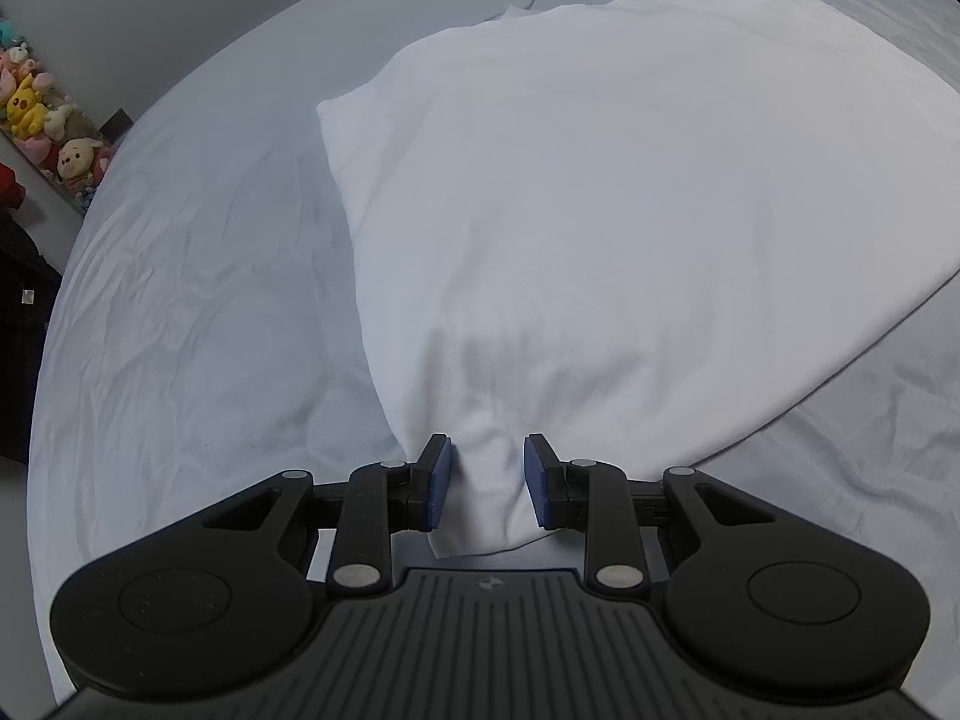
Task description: Fold clothes
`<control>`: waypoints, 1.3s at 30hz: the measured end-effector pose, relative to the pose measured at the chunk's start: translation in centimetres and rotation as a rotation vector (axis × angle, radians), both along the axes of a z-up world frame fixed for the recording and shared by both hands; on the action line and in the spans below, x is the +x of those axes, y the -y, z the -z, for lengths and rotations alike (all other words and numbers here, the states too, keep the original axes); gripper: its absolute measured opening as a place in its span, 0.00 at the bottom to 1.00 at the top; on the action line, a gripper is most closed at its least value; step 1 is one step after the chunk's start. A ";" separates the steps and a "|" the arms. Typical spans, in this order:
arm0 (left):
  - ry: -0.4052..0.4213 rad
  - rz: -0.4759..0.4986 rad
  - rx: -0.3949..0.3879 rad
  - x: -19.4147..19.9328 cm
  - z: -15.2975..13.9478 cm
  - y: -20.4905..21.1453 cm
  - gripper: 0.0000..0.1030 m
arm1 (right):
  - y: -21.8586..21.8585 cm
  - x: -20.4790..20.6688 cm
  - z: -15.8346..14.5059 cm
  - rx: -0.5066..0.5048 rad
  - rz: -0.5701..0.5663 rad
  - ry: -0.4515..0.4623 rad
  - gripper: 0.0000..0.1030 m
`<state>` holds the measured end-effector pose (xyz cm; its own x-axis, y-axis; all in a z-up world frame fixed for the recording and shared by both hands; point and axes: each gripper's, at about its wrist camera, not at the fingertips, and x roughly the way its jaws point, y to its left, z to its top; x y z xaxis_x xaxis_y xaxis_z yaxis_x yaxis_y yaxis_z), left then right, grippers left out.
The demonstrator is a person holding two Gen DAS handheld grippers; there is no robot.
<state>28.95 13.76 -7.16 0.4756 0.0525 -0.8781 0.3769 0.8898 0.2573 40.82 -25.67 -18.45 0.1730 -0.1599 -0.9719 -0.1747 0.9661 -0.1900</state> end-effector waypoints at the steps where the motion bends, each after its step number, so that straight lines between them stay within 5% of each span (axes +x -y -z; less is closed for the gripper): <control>1: 0.002 0.007 0.005 0.0 -0.1 0.1 0.26 | 0.2 -0.2 -0.2 0.015 -0.010 0.006 0.00; 10: 0.015 0.117 0.088 -2.2 -1.8 0.6 0.26 | -2.7 -2.2 -2.2 0.095 -0.258 0.054 0.08; 12: 0.018 0.177 0.135 -3.1 -2.1 0.9 0.37 | -3.8 -2.6 -2.6 0.087 -0.312 0.072 0.15; 16: 0.053 0.336 0.247 -5.2 -1.8 1.9 0.40 | -5.8 -3.7 -3.2 0.023 -0.458 0.121 0.28; 28: 0.058 0.682 0.491 -7.1 2.3 4.3 0.41 | -8.7 -7.2 -0.9 -0.169 -0.907 0.198 0.38; 39: 0.156 0.805 0.581 -6.7 5.1 4.5 0.43 | -9.9 -7.7 2.5 -0.360 -1.102 0.248 0.36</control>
